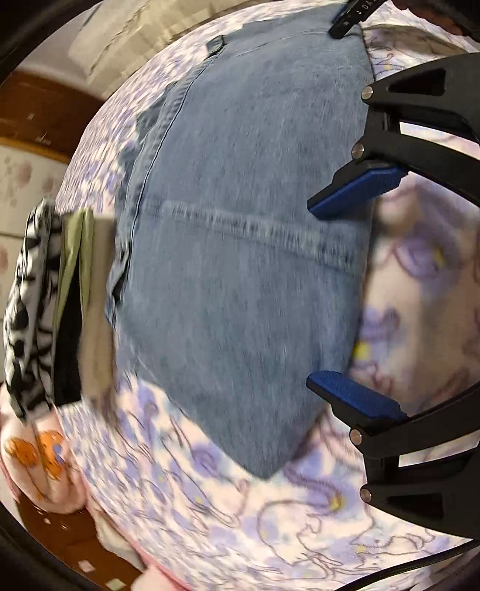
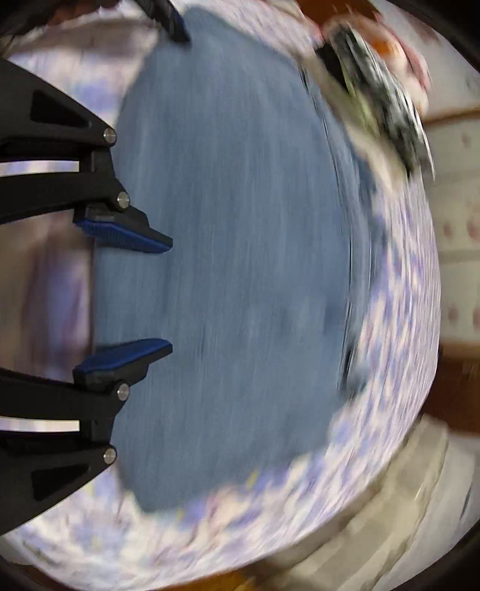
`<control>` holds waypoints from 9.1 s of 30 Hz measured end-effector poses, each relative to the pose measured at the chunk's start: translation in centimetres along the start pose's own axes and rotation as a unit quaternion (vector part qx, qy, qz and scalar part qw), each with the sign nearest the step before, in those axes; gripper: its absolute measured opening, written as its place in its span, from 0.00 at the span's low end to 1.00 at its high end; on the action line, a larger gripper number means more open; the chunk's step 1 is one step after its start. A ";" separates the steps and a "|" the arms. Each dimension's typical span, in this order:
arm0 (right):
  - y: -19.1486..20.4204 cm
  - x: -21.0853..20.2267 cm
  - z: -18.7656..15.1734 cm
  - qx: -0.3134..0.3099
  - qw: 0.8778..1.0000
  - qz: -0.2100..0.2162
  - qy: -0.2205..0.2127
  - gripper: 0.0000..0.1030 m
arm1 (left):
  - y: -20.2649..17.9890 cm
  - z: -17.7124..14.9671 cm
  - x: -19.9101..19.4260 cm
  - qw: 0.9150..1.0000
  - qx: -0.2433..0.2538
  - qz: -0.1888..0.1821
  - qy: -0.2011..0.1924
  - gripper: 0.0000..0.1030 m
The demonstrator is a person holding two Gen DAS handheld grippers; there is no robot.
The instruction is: Fold large clothes
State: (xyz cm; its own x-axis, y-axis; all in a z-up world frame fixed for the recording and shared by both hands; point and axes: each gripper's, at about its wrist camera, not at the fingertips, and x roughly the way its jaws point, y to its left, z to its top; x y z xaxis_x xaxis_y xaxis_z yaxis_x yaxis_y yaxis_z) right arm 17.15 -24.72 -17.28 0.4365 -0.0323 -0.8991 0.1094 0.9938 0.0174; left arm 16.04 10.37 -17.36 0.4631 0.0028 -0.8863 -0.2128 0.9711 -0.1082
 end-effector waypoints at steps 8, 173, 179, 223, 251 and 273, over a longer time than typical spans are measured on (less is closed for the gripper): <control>-4.0 -0.7 -1.6 0.039 0.999 -0.019 0.006 0.28 | 2.5 -0.4 0.1 0.999 -0.039 0.005 0.016 0.91; -13.9 2.1 11.0 0.092 0.985 0.147 0.011 0.48 | -22.3 8.3 1.3 0.975 0.110 -0.185 0.045 0.72; -13.3 6.3 13.5 0.096 0.987 0.130 0.010 0.31 | -22.7 11.3 4.4 0.977 0.080 -0.188 0.058 0.65; -10.3 -2.4 -1.0 0.061 0.994 0.093 0.008 0.00 | -19.8 0.0 -3.9 0.980 0.138 -0.145 0.010 0.55; -8.3 -12.4 -2.5 0.049 0.996 0.072 -0.008 0.48 | -16.9 -0.5 -15.5 0.981 0.142 -0.135 -0.004 0.77; -11.5 -16.9 5.0 0.039 0.989 0.139 -0.024 0.62 | -18.9 6.9 -17.6 0.979 0.137 -0.152 0.002 0.86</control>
State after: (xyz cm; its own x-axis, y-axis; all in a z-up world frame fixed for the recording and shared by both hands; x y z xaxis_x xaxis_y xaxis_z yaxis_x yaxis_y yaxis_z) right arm 12.97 -36.09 -0.09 0.5010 0.2348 -0.8330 0.0474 0.9536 0.2973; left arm 17.81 -6.41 3.37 0.4663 -0.2967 -0.8334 0.1742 0.9544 -0.2423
